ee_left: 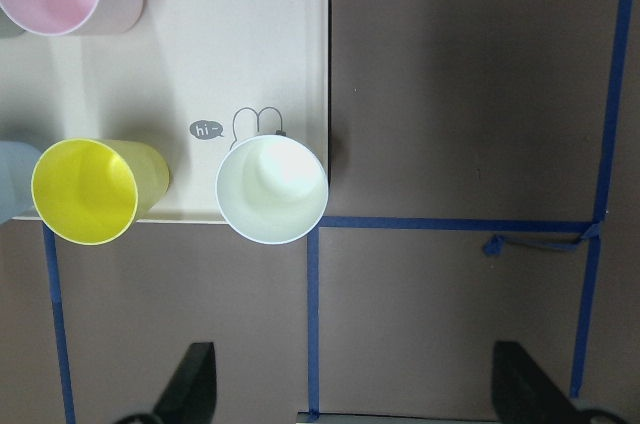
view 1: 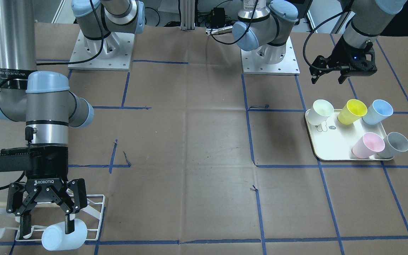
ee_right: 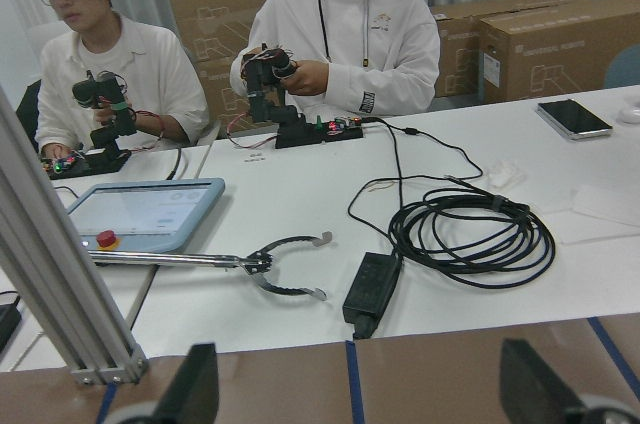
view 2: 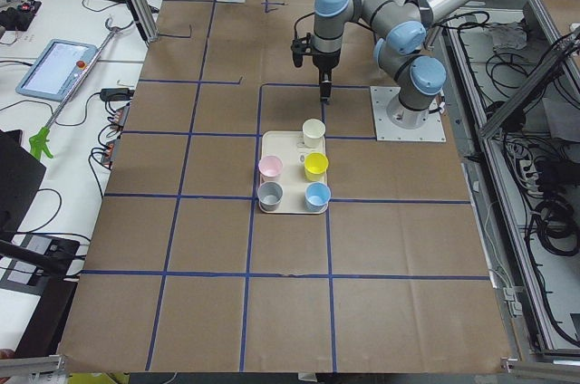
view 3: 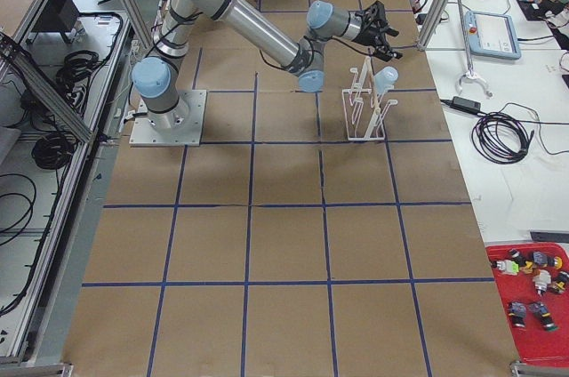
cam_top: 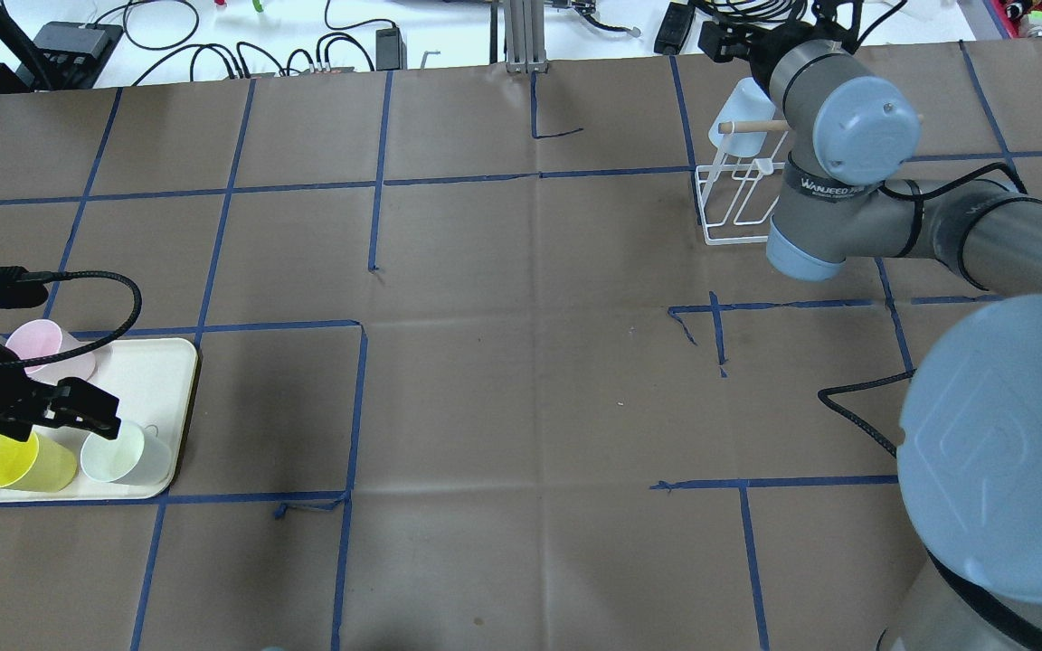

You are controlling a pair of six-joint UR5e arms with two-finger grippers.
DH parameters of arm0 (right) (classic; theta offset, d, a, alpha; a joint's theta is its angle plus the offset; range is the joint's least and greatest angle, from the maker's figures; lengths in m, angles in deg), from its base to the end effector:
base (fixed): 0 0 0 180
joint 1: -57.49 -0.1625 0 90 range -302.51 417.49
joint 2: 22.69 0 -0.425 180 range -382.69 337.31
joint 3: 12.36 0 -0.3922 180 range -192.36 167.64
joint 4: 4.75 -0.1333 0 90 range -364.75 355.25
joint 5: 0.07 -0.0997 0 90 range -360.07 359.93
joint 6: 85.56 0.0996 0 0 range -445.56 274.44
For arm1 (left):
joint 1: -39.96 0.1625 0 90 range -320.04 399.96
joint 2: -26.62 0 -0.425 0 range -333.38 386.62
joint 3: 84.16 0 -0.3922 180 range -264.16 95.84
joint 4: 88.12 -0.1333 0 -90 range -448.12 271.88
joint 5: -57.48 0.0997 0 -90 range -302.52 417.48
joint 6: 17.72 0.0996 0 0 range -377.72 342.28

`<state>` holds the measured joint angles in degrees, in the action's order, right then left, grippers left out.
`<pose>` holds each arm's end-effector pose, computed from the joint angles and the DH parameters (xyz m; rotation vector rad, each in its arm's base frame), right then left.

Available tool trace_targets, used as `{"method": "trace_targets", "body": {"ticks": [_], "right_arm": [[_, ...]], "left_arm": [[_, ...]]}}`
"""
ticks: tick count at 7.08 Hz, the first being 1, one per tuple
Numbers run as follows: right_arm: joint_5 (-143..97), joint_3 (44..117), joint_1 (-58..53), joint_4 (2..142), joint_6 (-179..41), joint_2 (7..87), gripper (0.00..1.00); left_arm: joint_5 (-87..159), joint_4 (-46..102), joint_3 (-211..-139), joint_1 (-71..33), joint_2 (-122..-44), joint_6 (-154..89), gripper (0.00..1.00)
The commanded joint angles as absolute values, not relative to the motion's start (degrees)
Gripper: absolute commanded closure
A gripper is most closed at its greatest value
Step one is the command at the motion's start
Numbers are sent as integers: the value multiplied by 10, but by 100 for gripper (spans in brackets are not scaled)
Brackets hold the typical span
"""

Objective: Transfer IKEA cup to right arm and place on rack

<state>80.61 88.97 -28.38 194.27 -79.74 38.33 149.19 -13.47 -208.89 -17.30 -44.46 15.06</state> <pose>0.1035 -0.6419 0.3378 0.0770 2.4705 -1.6838 0.0734 -0.3552 0.3573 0.0013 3.1206 0.0357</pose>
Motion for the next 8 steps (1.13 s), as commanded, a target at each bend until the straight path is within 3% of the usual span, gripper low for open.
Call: {"method": "trace_targets", "body": {"ticks": [1,2,5,8], "right_arm": [[765,892,-295,1907,-796,429,0],[766,892,-314,1901,-752,444,0],[766,904,-372,1908,-352,462,0],[771,941,-403,1972,-138,472,0]], "left_arm": [[1477,-208,-2123,-173,-492,154,5],[1479,-234,-2127,-173,-517,155,5],[1486,-278,-2134,-171,-597,156,5],[1525,-300,-2157,-164,-603,152,5]]}}
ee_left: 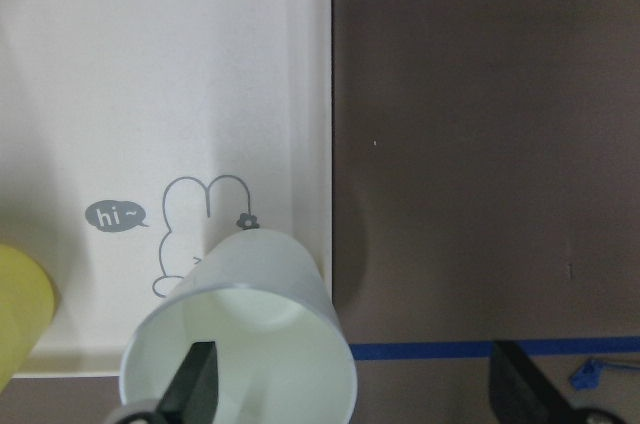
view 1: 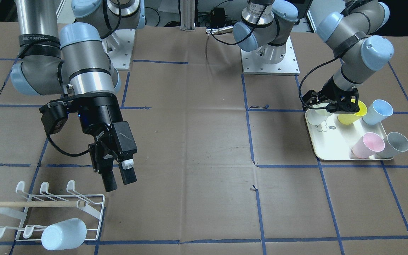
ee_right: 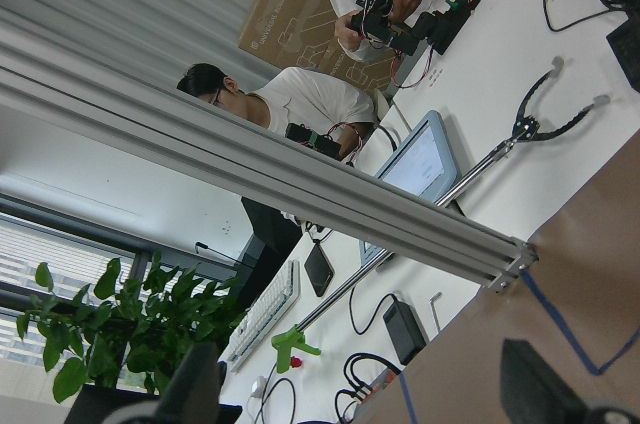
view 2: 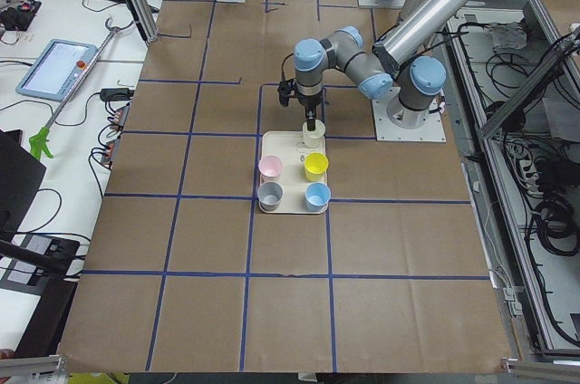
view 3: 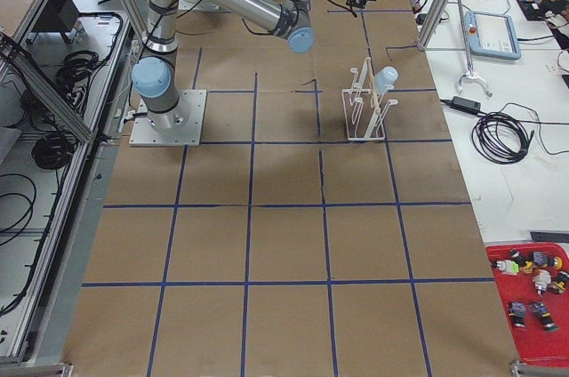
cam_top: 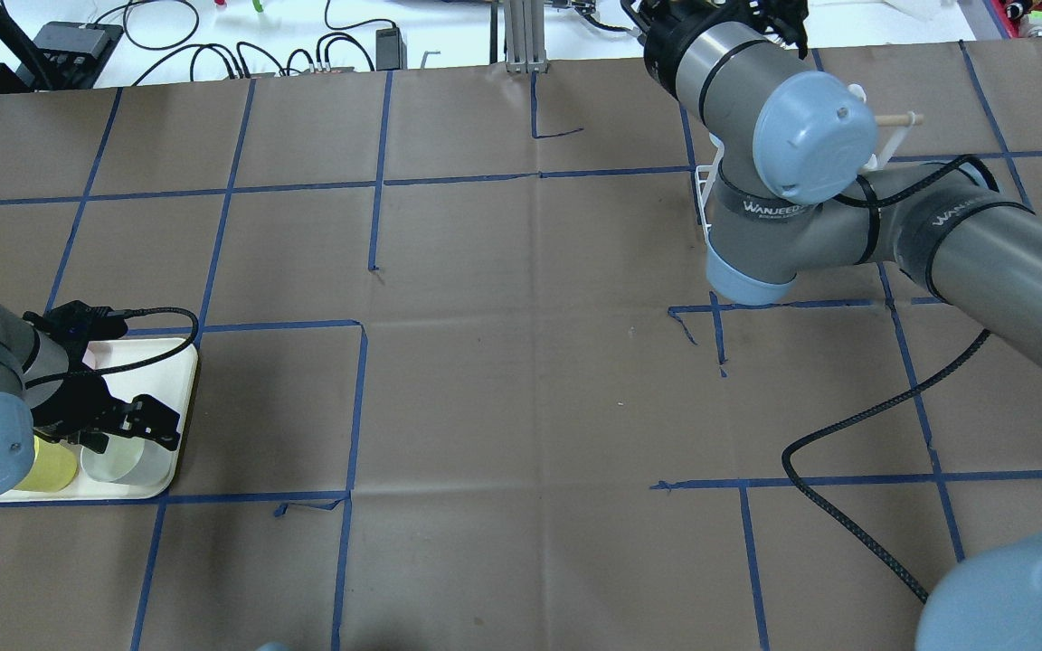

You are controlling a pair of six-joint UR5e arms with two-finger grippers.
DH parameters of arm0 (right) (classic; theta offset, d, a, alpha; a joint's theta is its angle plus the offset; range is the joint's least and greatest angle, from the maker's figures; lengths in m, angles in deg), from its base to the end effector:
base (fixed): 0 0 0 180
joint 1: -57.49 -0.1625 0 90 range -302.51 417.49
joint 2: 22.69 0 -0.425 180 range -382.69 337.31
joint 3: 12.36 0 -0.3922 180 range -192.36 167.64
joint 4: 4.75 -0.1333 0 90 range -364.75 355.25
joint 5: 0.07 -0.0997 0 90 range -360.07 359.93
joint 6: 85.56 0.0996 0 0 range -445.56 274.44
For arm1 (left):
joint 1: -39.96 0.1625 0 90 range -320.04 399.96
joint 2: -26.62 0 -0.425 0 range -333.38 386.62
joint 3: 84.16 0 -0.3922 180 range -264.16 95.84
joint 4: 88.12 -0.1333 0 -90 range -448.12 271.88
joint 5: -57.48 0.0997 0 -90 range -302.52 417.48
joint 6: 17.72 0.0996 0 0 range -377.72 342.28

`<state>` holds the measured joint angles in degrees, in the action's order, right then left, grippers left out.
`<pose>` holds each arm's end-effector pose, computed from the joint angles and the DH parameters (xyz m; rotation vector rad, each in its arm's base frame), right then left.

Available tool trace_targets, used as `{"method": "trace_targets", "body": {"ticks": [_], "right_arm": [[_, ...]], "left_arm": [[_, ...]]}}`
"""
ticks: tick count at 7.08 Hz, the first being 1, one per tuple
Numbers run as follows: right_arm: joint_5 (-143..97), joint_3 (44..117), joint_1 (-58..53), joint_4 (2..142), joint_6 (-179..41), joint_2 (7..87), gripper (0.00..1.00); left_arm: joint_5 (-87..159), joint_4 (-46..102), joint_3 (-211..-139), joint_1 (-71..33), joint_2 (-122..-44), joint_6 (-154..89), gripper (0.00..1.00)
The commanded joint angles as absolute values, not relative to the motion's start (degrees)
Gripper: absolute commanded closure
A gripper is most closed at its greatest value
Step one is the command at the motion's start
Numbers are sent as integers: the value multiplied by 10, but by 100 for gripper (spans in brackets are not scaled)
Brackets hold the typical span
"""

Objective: Transfer IKEA cup to right arm and place on rack

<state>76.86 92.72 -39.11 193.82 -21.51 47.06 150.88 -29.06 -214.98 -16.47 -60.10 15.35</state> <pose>0.2225 -0.5669 0.4019 0.8124 1.8368 -1.0809 0.1008 -0.3823 0.2376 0.0083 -3.1214 -0.2013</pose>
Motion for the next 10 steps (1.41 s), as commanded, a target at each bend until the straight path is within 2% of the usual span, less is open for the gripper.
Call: {"method": "trace_targets", "body": {"ticks": [1,3,4,7,9,10], "right_arm": [[773,960,-403,1980,-109,474,0],[773,1004,-402,1994,-82,502,0],[772,1008,-402,1995,-82,506,0],[766,1005,-400,1998,-82,505,0],[765,1004,-401,1995,-83,508,0],[768,1005,-401,1992,-83,508,0]], "left_arm": [[1526,-300,-2157,-164,-602,152,14],[1526,-293,-2154,-164,-602,140,77],[1525,-287,-2154,-164,-603,137,100],[1521,-271,-2105,-165,-593,136,100],[1505,-147,-1977,-172,-597,136,100],[1462,-55,-1869,-173,-615,136,100]]}}
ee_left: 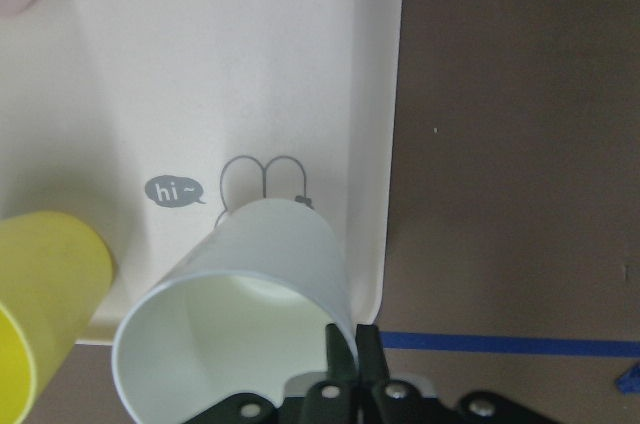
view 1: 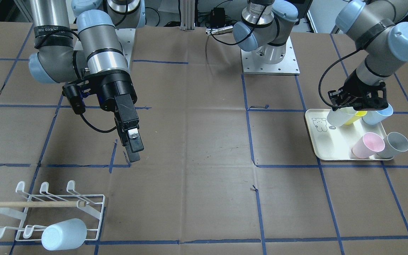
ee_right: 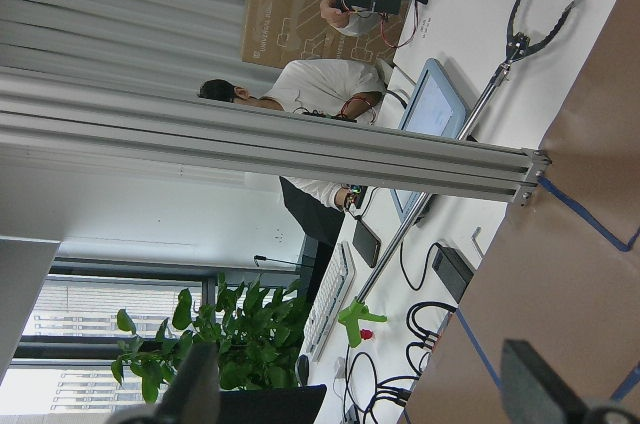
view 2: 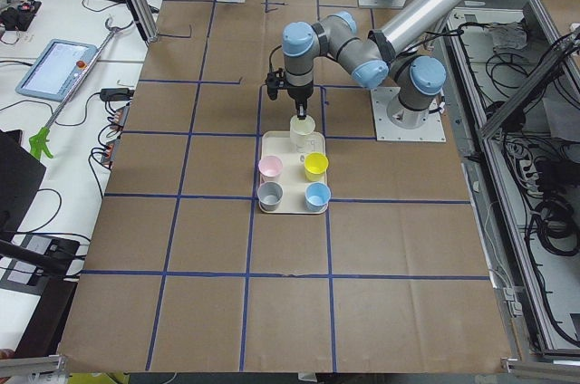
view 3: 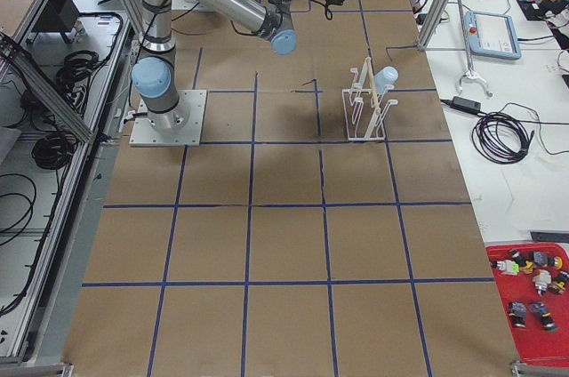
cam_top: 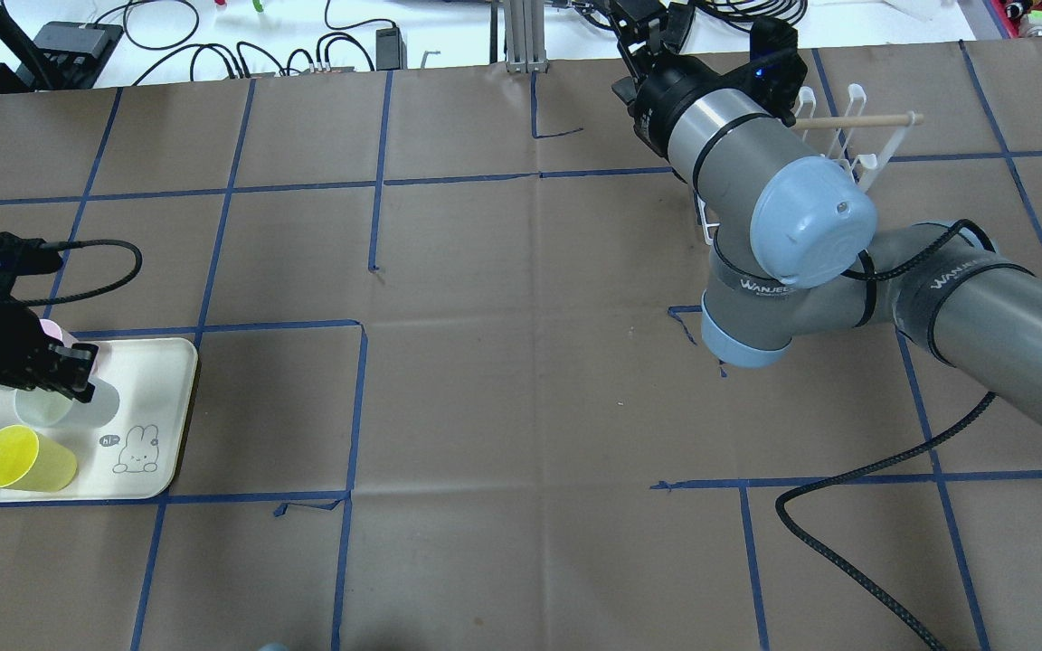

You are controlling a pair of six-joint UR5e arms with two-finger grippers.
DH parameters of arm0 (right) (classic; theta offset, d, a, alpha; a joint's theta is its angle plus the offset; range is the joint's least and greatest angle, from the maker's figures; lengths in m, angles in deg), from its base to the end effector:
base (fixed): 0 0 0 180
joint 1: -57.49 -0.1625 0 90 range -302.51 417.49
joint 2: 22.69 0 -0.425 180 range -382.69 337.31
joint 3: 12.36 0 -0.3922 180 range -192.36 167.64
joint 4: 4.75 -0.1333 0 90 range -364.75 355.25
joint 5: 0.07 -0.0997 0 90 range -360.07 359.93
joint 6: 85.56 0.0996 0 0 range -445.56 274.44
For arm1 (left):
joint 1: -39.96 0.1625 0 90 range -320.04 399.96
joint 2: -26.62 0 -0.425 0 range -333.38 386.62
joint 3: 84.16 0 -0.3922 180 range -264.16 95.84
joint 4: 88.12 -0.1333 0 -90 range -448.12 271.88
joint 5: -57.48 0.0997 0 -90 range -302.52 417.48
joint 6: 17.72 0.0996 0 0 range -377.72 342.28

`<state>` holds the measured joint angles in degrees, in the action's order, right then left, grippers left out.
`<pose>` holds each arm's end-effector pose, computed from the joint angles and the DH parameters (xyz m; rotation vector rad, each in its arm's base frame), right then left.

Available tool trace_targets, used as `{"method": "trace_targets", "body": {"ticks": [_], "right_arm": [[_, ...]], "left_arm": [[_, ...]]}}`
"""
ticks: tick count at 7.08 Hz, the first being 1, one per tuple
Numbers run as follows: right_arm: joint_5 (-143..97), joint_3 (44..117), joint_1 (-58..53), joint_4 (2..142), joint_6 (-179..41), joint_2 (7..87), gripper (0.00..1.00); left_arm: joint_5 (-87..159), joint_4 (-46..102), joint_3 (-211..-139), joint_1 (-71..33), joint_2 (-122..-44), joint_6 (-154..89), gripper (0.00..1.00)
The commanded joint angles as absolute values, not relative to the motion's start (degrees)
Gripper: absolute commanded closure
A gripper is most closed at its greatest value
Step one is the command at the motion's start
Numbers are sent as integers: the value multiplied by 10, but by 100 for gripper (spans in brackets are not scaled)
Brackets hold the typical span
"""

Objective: Transfer IKEA cup to right arm and place on rack

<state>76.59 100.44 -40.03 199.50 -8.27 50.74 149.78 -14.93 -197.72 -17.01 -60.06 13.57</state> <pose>0.2261 -0.5188 0.3920 0.9611 1.6803 -0.9380 0.1298 -0.4368 0.3458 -0.0458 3.1371 0.1130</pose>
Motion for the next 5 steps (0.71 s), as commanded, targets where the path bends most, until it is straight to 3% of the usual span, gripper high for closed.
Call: {"method": "trace_targets", "body": {"ticks": [1,3,5], "right_arm": [[769,1004,-401,1992,-83,508,0],[769,1006,-401,1993,-91,505,0],[767,1007,-401,1996,-84,504,0]], "left_arm": [[1428,17,-1779,-175,-632,141,100],[1384,32,-1662,-221,-702,145,100],[1235,2,-1650,-241,-725,158,100]]}}
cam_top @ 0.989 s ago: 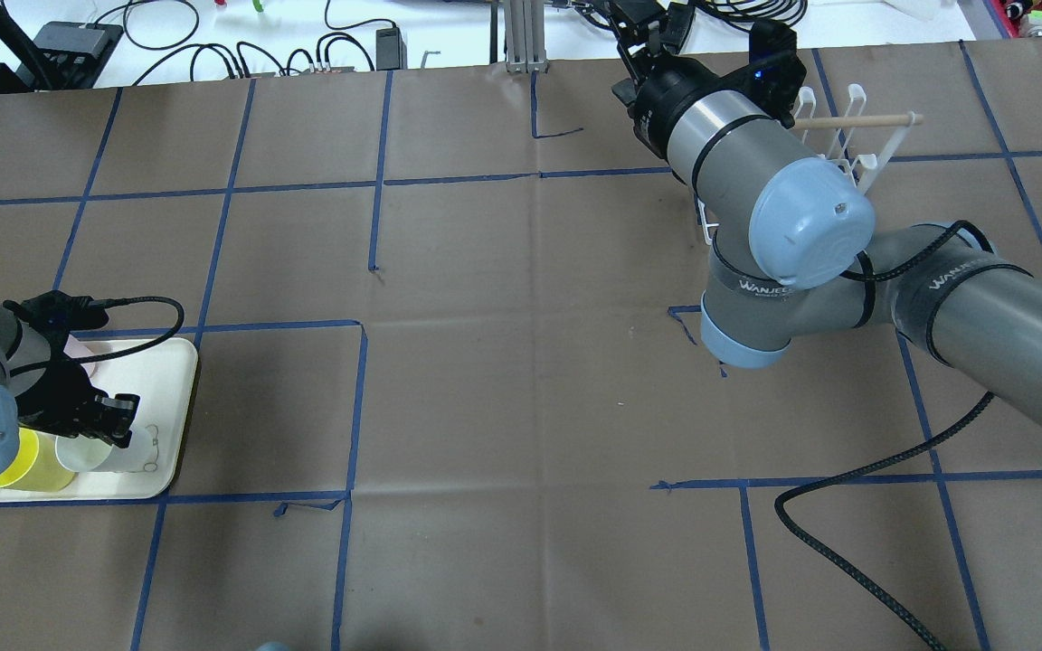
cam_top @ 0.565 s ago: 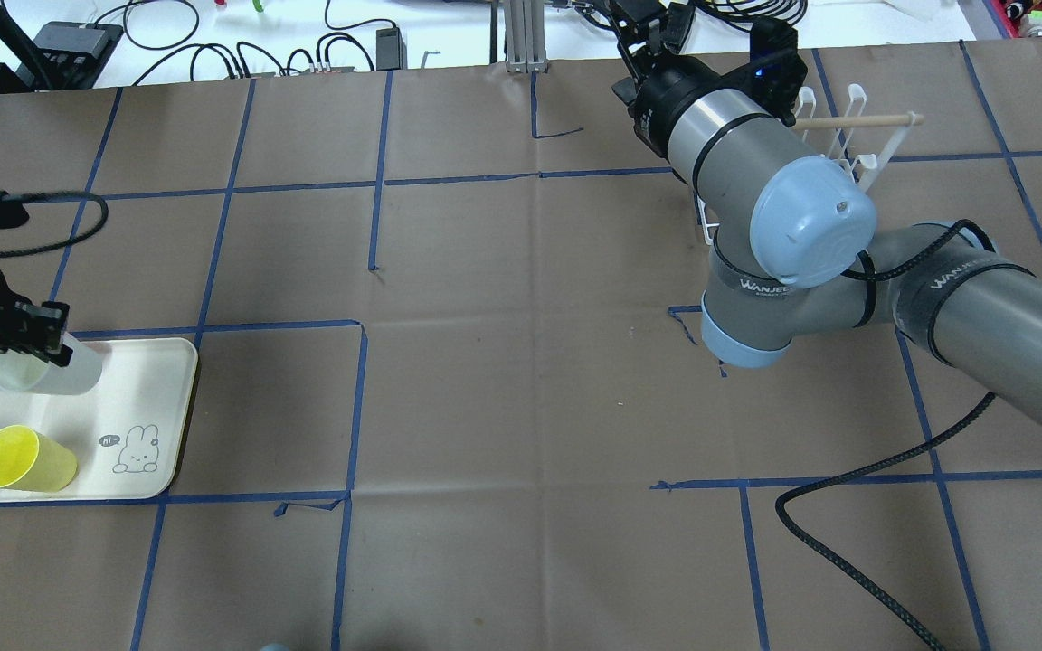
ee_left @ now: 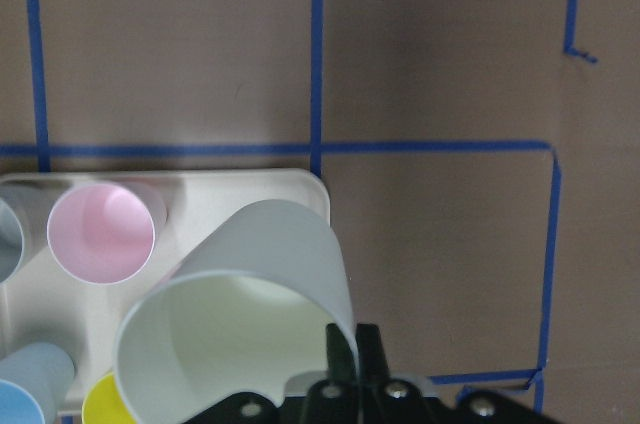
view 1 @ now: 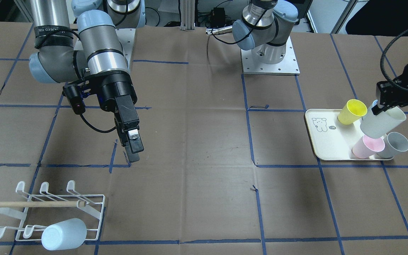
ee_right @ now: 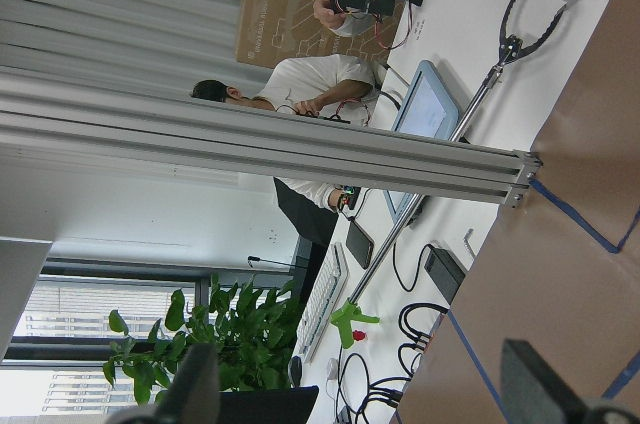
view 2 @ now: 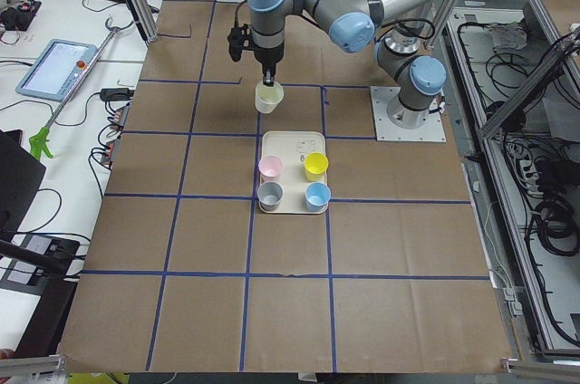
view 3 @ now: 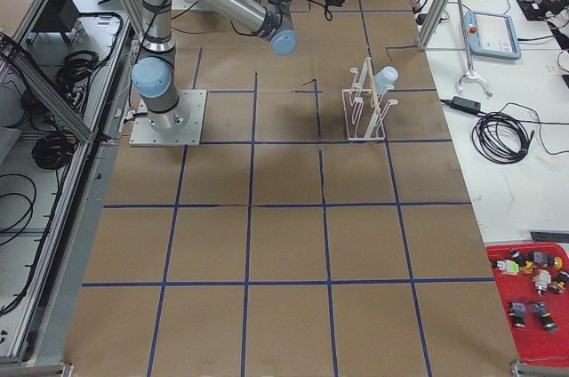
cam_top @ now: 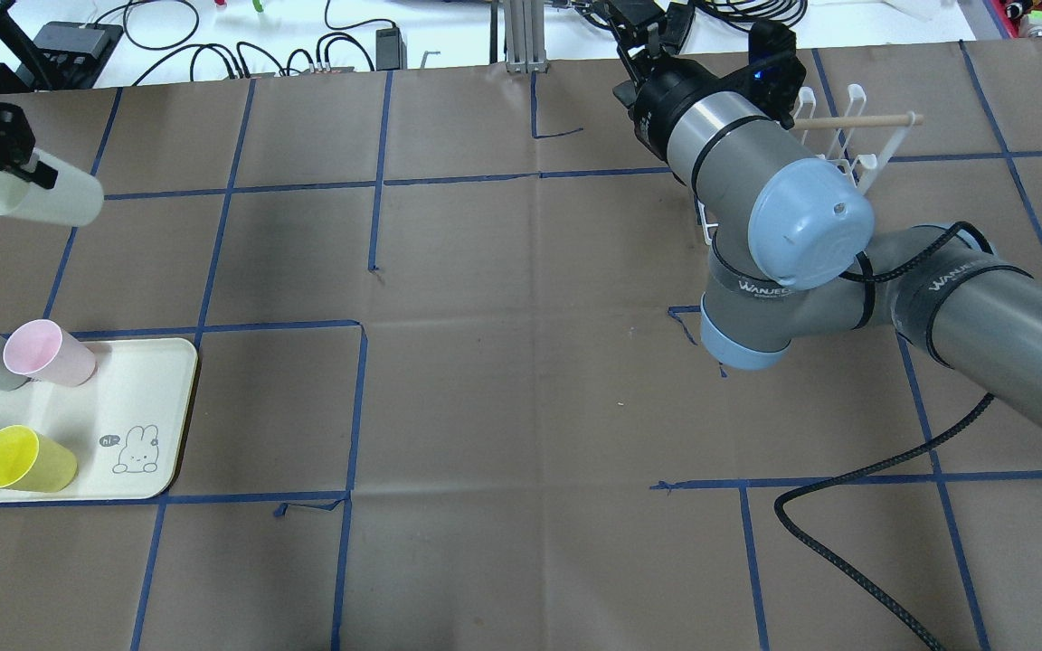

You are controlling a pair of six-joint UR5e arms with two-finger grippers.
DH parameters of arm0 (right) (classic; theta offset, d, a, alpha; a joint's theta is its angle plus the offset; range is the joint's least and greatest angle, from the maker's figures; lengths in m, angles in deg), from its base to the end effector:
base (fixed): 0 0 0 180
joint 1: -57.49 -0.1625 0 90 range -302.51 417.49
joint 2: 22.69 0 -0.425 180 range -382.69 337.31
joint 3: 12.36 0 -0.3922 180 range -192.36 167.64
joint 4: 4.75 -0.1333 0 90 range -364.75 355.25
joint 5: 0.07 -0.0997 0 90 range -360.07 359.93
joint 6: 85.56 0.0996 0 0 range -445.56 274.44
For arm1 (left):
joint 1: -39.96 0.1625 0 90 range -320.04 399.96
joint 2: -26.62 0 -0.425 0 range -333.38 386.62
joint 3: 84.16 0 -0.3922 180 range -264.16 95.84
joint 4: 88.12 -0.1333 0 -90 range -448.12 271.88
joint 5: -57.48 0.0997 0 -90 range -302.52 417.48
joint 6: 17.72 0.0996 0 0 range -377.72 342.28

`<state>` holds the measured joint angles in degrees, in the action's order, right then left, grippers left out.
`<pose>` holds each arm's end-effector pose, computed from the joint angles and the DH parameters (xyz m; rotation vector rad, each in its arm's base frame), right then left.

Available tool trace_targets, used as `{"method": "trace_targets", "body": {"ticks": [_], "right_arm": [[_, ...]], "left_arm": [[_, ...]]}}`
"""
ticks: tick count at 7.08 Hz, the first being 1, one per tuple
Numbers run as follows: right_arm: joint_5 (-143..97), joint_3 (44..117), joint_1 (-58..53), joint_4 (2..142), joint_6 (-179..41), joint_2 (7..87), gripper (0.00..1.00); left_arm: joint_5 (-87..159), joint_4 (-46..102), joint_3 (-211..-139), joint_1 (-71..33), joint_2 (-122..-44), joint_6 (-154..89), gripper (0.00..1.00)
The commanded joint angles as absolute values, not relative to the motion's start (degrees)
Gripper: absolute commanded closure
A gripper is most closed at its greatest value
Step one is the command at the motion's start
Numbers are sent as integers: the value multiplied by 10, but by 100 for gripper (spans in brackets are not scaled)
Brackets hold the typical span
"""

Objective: Transfer IKEA cup to right arm and place on rack

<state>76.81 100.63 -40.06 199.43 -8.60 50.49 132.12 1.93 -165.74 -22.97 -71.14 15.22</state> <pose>0.2261 -0.5193 0.3881 0.9647 1.6900 -0.9386 0.1082 -0.5627 0.4932 -0.1510 -2.9035 0.2095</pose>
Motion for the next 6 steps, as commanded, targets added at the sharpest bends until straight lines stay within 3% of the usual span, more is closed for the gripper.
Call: {"method": "trace_targets", "body": {"ticks": [1,3,6], "right_arm": [[767,1008,-401,1997,-83,504,0],[765,1008,-401,1992,-83,506,0],[765,1008,-401,1990,-69,506,0]], "left_arm": [[1143,-26,-1661,-242,-732,170,100],[941,-112,-1729,-262,-740,184,100],[791,-428,-1866,-307,-764,182,100]]}}
